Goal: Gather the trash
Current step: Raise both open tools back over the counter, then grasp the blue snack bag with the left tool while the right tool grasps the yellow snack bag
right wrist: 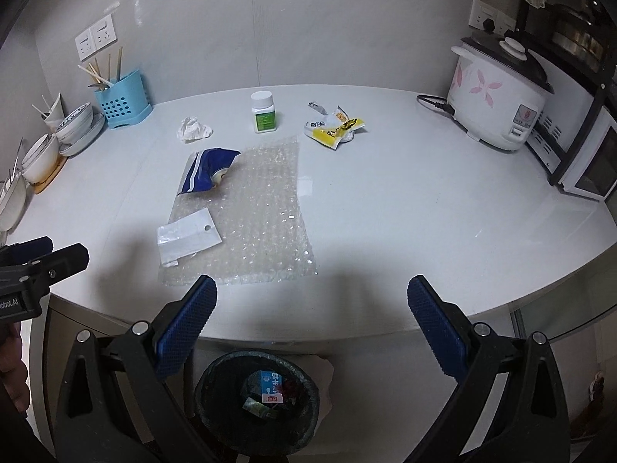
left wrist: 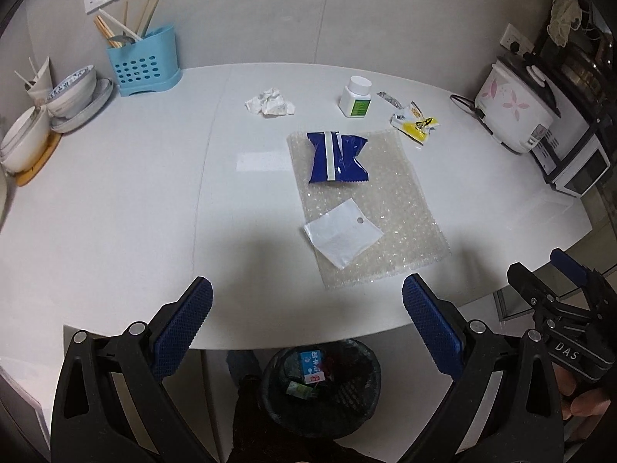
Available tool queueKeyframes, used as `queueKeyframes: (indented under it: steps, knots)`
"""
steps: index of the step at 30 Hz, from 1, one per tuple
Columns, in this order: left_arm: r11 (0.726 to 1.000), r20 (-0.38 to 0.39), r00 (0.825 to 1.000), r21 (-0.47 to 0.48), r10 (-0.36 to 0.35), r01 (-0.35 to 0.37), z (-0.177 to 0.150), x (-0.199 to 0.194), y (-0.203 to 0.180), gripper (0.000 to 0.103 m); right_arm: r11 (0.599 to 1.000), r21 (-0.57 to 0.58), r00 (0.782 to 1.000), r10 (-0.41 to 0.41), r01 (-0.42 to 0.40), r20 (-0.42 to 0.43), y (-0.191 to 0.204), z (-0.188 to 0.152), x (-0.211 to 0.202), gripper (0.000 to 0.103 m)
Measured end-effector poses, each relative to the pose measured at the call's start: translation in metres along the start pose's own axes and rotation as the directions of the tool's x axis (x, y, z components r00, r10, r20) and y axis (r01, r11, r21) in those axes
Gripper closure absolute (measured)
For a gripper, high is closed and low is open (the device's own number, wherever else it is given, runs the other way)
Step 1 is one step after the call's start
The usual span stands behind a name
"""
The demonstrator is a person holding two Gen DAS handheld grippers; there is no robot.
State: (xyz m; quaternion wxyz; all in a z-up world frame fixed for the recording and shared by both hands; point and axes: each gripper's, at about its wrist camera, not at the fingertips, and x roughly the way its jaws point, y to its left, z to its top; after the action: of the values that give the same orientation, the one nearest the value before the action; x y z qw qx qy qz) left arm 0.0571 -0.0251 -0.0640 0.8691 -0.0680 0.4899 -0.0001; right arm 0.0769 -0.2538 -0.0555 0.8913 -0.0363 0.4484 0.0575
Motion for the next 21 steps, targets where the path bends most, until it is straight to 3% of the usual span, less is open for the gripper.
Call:
queueKeyframes:
  steps: [21]
  knots:
    - [0.998,-0.043,0.999,0.059,-0.001,0.003,0.106,0.077,-0.011,0.006,0.998,0.054,0.998,-0.036,0.039,-0.057,-0.006,0.102,0.062,0.008]
